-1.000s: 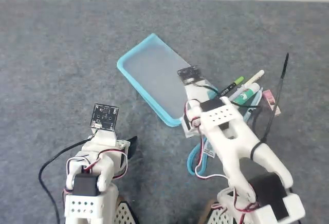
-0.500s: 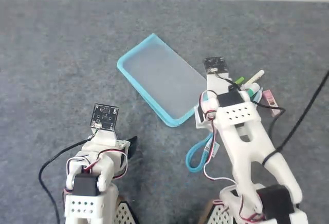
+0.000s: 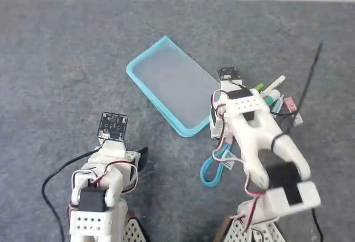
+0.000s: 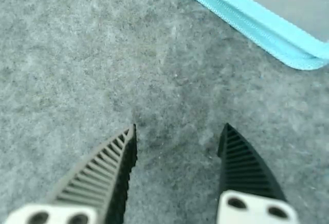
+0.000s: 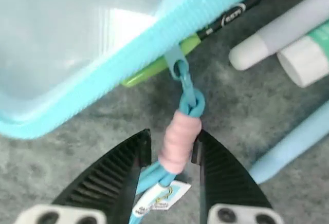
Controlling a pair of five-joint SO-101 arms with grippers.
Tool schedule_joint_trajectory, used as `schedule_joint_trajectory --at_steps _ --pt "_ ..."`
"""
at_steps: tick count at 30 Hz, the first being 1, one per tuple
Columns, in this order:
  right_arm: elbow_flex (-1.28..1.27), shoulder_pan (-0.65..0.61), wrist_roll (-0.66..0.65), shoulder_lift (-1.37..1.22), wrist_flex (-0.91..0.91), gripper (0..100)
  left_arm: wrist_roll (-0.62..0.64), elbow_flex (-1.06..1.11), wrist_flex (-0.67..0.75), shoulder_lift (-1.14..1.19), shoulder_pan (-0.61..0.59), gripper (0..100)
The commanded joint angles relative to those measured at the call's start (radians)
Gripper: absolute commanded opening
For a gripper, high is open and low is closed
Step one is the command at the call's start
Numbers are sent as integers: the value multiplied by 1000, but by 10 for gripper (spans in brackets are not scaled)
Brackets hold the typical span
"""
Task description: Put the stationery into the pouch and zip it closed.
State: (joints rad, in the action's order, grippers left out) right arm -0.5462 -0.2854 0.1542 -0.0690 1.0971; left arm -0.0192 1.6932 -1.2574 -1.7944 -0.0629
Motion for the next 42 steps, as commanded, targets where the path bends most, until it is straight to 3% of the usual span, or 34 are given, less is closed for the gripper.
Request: schedule_joint_trajectory --at_steps 1,4,10,16,20,26,35,42 --pt "77 47 -18 -8 -13 118 -2 -7 -2 -18 0 249" --pt "83 108 -25 5 -16 0 -2 -7 -2 -18 0 249" --pt "84 226 -269 162 -10 7 -2 -7 -2 -18 0 249" --pt "97 168 -466 467 54 7 -2 -7 -2 -18 0 249" --pt "207 133 -480 588 140 7 -2 -7 -2 -18 0 249" --pt "493 130 -520 564 234 6 -2 -7 -2 -18 0 249" --pt "959 87 -554 291 441 6 -2 -7 -2 -18 0 249" --pt "1244 -7 -442 113 581 6 0 -7 -2 -18 2 249"
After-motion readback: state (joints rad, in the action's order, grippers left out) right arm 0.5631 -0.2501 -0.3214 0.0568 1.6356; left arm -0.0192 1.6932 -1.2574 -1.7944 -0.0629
